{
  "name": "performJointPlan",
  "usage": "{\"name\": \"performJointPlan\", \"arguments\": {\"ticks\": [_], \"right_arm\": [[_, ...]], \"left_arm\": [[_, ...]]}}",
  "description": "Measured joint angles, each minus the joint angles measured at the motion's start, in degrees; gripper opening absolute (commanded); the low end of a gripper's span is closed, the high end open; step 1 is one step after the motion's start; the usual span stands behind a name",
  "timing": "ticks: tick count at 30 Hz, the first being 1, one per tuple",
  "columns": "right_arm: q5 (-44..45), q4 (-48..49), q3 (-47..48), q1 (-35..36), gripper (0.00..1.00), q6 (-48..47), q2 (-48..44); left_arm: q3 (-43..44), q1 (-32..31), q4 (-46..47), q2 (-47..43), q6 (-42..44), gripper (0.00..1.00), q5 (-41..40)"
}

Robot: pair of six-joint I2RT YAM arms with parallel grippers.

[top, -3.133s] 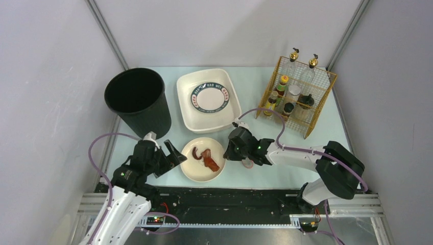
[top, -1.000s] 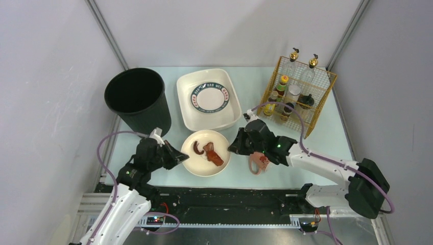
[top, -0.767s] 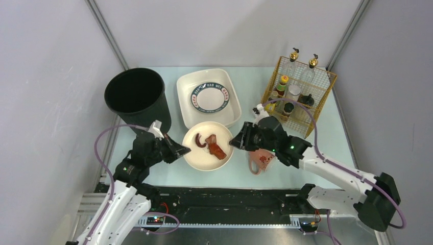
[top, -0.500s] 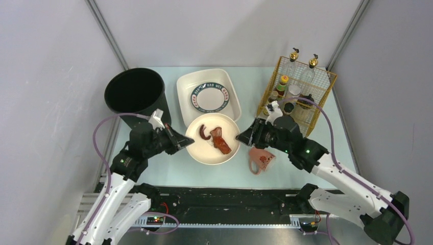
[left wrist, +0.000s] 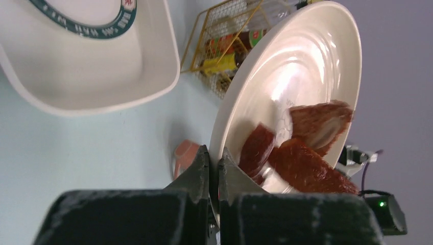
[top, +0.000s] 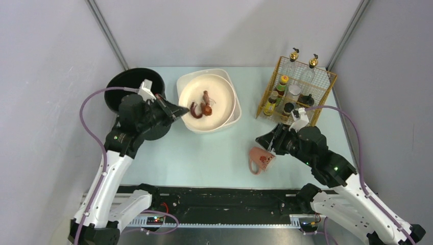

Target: Clear the kitchen counter

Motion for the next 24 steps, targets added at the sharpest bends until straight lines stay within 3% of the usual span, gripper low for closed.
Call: {"name": "performJointPlan", "arguments": {"ticks": [15,24], "right_arm": [[1.31,-9.14,0.00,-0.28,0.58,-1.14,-2.49],[0.20,-8.57,-0.68,-0.28,0.57,-1.36,-1.18]], "left_arm": [[9.79,6.21,0.35,9.35,0.28,0.00,1.31],[16.04,15.41,-2.45,12.98,2.56,0.00,1.97]]}}
